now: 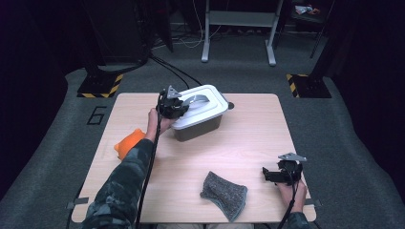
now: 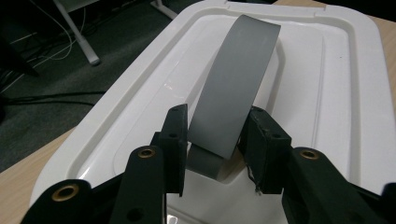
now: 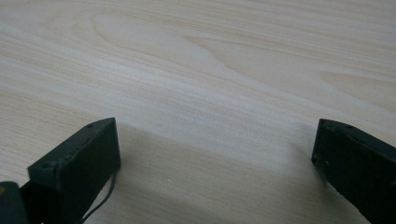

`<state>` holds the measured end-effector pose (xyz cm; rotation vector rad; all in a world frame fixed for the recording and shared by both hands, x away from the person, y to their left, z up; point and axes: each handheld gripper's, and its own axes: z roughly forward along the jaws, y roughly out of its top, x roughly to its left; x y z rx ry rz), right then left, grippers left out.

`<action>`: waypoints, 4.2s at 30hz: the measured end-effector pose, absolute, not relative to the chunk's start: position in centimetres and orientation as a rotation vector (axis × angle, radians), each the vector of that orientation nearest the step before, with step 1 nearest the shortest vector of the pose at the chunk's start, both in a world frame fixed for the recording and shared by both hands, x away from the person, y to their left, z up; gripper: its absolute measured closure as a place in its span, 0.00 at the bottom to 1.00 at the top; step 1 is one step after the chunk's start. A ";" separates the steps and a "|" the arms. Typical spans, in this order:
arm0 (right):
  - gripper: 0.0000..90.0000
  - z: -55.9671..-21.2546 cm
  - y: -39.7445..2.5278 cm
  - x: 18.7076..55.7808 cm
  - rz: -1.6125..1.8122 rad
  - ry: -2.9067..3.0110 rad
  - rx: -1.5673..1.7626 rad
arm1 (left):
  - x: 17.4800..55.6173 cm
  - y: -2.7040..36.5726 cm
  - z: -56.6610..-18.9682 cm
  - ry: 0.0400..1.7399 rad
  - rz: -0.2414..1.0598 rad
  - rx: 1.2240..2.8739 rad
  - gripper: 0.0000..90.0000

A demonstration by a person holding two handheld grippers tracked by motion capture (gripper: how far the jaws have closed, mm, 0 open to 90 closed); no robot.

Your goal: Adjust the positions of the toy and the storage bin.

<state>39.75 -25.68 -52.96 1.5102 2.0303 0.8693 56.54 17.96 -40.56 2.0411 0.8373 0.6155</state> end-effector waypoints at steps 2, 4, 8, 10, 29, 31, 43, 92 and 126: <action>0.00 -53.0 -25.7 39.7 0.869 2.030 1.510 | 56.4 17.9 -40.6 0.828 0.612 2.041 0.70; 0.00 -53.0 -25.7 39.7 0.869 2.030 1.509 | 56.2 17.9 -40.6 0.812 0.610 2.043 0.70; 0.00 -53.0 -25.7 39.7 0.869 2.030 1.509 | 55.9 17.8 -40.6 0.780 0.574 2.059 0.70; 0.00 -53.0 -25.7 39.7 0.869 2.029 1.509 | 55.6 17.6 -40.6 0.771 0.574 2.058 0.70; 0.00 -53.0 -25.7 39.7 0.868 2.028 1.509 | 53.6 16.4 -40.9 0.660 0.516 2.051 0.70; 0.00 -53.0 -25.7 39.7 0.868 2.029 1.509 | 53.6 16.4 -40.9 0.676 0.526 2.039 0.69; 0.00 -53.0 -25.7 39.8 0.868 2.029 1.511 | 51.6 19.2 -39.8 0.939 0.576 1.976 0.21; 0.00 -52.9 -25.7 39.8 0.865 2.033 1.513 | 53.9 17.8 -41.8 0.844 0.344 2.012 0.15; 0.00 -53.0 -25.7 39.8 0.867 2.032 1.513 | 40.1 19.4 -43.1 0.798 0.546 2.022 0.00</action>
